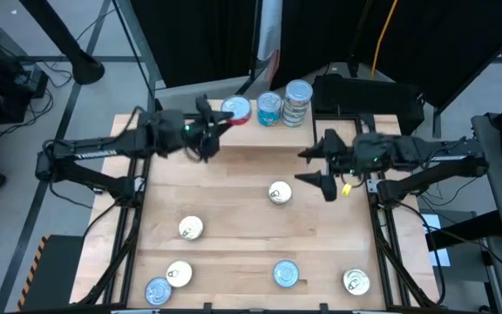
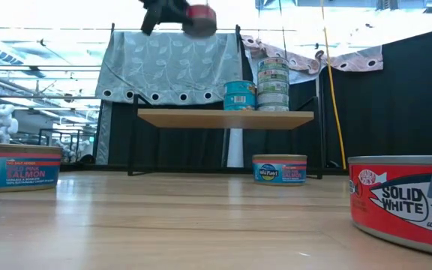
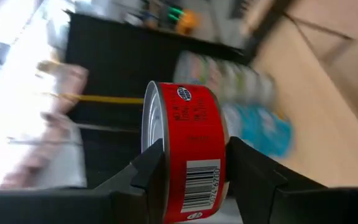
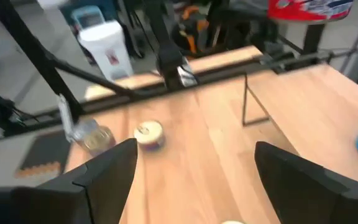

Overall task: Stack canned seafood by type on shelf
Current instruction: Put the red tuna can on the shelf

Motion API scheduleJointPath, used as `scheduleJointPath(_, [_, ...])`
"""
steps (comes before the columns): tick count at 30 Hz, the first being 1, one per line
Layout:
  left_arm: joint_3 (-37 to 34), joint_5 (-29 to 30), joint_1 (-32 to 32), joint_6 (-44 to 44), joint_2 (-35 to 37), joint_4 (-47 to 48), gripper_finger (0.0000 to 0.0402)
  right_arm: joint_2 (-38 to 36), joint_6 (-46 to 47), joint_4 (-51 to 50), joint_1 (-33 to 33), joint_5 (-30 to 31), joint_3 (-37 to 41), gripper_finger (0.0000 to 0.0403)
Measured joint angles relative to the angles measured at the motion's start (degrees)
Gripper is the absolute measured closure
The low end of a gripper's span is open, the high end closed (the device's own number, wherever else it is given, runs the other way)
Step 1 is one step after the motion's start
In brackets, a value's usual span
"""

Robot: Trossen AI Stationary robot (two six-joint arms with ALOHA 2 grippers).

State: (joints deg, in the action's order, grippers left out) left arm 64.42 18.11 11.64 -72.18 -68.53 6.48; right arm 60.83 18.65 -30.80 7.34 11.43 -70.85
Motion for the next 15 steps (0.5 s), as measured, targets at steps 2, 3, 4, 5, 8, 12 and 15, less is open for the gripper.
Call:
scheduleJointPath(2, [0.91,-3.53,3.44,1.57,0.02,4.82,0.0258,0.58,0.29,-1.49,1.85,2.99,0.00,0.0088])
scheduleJointPath(3, [0.94,-5.44,5.16,2.25,0.02,6.50,0.0258,0.85,0.33,-1.92,2.74,4.39,0.00,0.0088])
scheduleJointPath(4, [0.94,-7.27,6.77,2.81,-0.04,8.21,0.0258,1.06,0.34,-2.30,3.50,5.87,0.00,0.0088])
scheduleJointPath(5, [0.94,-8.97,8.26,3.08,-0.45,9.71,0.0257,1.38,0.34,-2.69,4.20,7.38,0.00,0.0088])
scheduleJointPath(8, [0.94,-13.48,11.69,3.34,-2.81,11.45,0.0257,2.34,0.10,-2.87,5.92,11.41,0.00,0.0087])
scheduleJointPath(12, [0.97,-15.35,13.32,1.04,-7.40,10.66,0.0256,3.15,-0.72,-2.87,7.16,14.22,0.00,0.0087])
scheduleJointPath(15, [0.96,-15.31,13.88,-0.15,-11.28,10.57,0.0256,3.60,-0.98,-2.94,7.54,14.20,0.00,0.0087])
